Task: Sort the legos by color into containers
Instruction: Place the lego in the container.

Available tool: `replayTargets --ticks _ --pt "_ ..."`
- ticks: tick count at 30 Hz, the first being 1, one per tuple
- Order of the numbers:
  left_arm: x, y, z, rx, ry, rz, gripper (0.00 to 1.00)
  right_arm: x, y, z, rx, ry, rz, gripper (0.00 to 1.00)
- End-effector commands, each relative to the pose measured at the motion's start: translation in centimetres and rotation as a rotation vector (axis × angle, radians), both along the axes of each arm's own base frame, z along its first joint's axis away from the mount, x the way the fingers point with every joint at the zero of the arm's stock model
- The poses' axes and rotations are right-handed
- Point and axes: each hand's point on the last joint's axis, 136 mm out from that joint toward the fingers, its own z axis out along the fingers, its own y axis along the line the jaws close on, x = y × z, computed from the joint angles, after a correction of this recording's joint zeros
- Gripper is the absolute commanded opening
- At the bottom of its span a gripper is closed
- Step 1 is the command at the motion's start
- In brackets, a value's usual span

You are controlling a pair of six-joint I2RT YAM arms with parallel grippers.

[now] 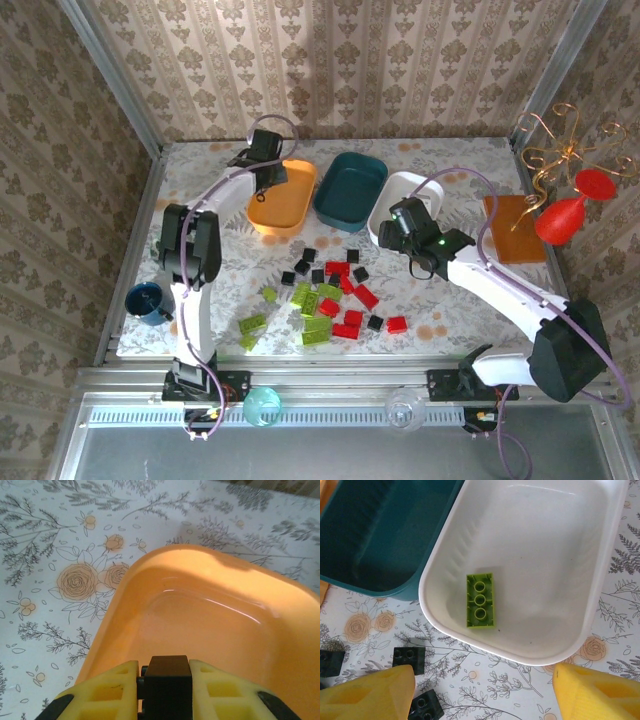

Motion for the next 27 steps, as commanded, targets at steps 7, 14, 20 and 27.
replayTargets --ticks 7,14,20,27 --pt "1.6 -0.4 -1.5 0.042 0.063 -0.015 0.31 -2.0 2.2 -2.7 0.076 0.112 0.098 0.75" --pt "1.0 -1.1 3.3 -0.023 -0.028 -0.042 0.61 -3.3 2.7 -4.3 0.089 0.167 0.133 0.76" --pt "-4.3 -3.3 9.5 -0.205 -0.189 -0.102 0.75 -5.2 2.5 -5.7 0.086 0.227 0.160 0.75" --pt "-15.3 -7.4 8.7 -0.290 -0.205 -0.262 0.94 -8.8 3.6 -8.3 0.090 0.350 0.253 0.75"
